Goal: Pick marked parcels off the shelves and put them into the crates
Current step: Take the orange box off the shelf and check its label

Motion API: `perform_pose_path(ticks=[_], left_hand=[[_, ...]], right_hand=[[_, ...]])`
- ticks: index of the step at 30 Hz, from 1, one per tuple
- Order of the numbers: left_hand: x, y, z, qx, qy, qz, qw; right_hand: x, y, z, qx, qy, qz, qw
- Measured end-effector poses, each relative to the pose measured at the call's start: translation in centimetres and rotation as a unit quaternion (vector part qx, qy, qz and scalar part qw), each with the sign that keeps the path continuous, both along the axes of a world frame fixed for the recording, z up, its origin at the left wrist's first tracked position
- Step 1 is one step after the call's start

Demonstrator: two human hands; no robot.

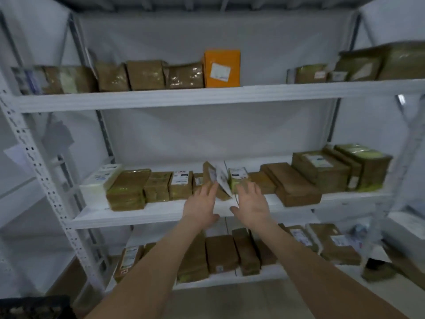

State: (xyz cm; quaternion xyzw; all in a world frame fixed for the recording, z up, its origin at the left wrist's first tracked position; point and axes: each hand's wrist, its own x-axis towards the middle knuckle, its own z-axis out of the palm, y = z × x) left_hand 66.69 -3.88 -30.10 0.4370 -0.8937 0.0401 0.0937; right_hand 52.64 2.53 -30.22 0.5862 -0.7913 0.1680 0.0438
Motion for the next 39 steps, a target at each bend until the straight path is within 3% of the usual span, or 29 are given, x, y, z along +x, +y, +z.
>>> perform_pose_path(ticks=[9,13,17,23,30,39], left_hand=[[-6.1,-1.6,12.7,-0.134,0.110,-0.065,0.983],[-8.2,-5.1,18.4,-0.210,0.202,-0.068,0.954],[-9.2,-9.9,24.5,-0.251,0.297,-0.034,0.921],[-10.2,-16.0,30.7,-0.108,0.475,0.040,0.873],[-13.1,-16.8,31.9,-0.032,0.512,0.005,0.858],[-14.5,-12.9,33.1,0.049,0.654,-0.020,0.755]], right_hand=[[-6.2,-1.3,12.1,-0.149,0.016,-0.017,0.989],[-8.7,-4.6,17.4,-0.208,0.009,-0.028,0.978],[-10.2,-9.3,23.0,-0.270,-0.056,-0.017,0.961],[-10.3,-16.3,28.5,-0.272,-0.255,0.059,0.926],[-11.7,-18.7,30.9,-0.288,-0.403,0.088,0.864],[-14.4,-15.3,31.5,-0.310,-0.549,0.105,0.769]])
